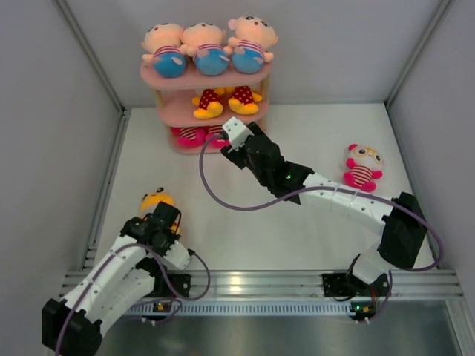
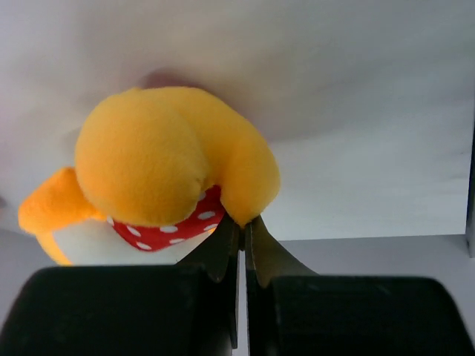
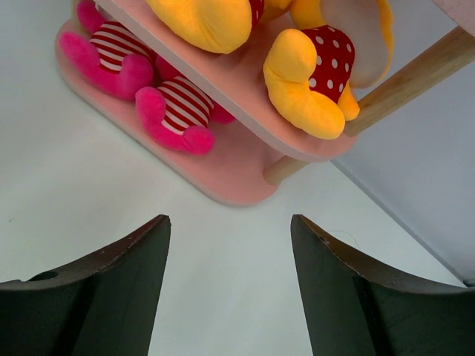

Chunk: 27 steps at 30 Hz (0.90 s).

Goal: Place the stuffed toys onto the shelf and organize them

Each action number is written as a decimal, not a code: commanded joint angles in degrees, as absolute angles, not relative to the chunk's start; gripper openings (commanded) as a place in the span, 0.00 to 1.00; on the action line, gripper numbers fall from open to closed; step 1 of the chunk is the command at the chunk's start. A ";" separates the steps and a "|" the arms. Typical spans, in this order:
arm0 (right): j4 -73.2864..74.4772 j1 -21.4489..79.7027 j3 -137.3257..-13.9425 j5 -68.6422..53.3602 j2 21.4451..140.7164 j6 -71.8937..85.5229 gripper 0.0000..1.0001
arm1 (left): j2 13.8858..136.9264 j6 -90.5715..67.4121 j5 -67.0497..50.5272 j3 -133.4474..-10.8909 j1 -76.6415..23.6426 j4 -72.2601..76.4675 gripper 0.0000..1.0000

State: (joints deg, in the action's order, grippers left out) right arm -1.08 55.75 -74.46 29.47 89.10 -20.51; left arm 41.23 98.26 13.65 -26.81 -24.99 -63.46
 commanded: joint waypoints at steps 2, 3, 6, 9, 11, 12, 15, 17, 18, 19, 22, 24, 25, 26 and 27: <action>-4.39 56.07 -73.30 28.65 85.96 -20.83 0.66 | 48.24 103.43 5.47 -37.16 -14.79 -59.68 0.00; -4.57 56.16 -72.60 28.65 85.78 -20.92 0.66 | 50.51 104.75 3.62 -39.18 -12.33 -58.81 0.00; -5.80 56.08 -70.94 28.74 85.08 -21.27 0.66 | 54.47 109.15 2.21 -41.21 -5.46 -57.75 0.00; -6.68 55.99 -69.62 28.83 84.73 -21.97 0.66 | 56.07 115.21 1.67 -40.35 -0.54 -57.22 0.00; -7.03 55.99 -69.00 28.83 84.38 -22.50 0.67 | 56.68 120.04 2.98 -39.12 2.72 -53.55 0.00; -7.21 55.90 -68.47 28.74 84.20 -22.59 0.67 | 57.04 121.71 3.60 -37.98 3.59 -52.05 0.00; -7.82 55.81 -67.42 28.13 83.67 -22.59 0.67 | 59.58 128.31 4.75 -37.53 8.07 -47.47 0.00; -8.08 55.72 -66.89 27.69 83.15 -22.41 0.67 | 60.99 131.04 4.66 -37.97 11.07 -45.28 0.00; -8.43 55.64 -66.28 26.82 82.88 -22.15 0.67 | 62.04 131.39 4.66 -38.06 11.86 -44.39 0.00; -8.61 55.55 -66.01 26.63 82.71 -21.97 0.67 | 62.49 131.48 4.57 -38.06 13.00 -43.43 0.00; -8.96 55.37 -65.22 25.32 82.53 -21.53 0.68 | 64.16 127.63 3.35 -38.67 14.23 -40.69 0.01; -8.88 55.20 -64.78 24.44 82.62 -20.83 0.68 | 64.34 119.68 0.36 -40.33 14.24 -40.78 0.10; -8.88 54.76 -64.51 24.09 82.62 -20.66 0.69 | 63.99 116.92 0.26 -40.69 14.24 -40.87 0.26; -8.96 54.76 -64.34 23.73 82.62 -20.39 0.69 | 62.85 114.20 -2.35 -40.95 14.33 -40.78 0.35; -8.96 54.58 -63.90 23.03 82.62 -20.04 0.69 | 62.15 109.21 -2.72 -40.96 14.33 -41.04 0.40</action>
State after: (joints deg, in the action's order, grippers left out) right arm -5.43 55.27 -64.45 25.58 84.86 -21.82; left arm 64.14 113.01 2.37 -38.48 13.87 -43.13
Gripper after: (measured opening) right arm 0.685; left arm 0.351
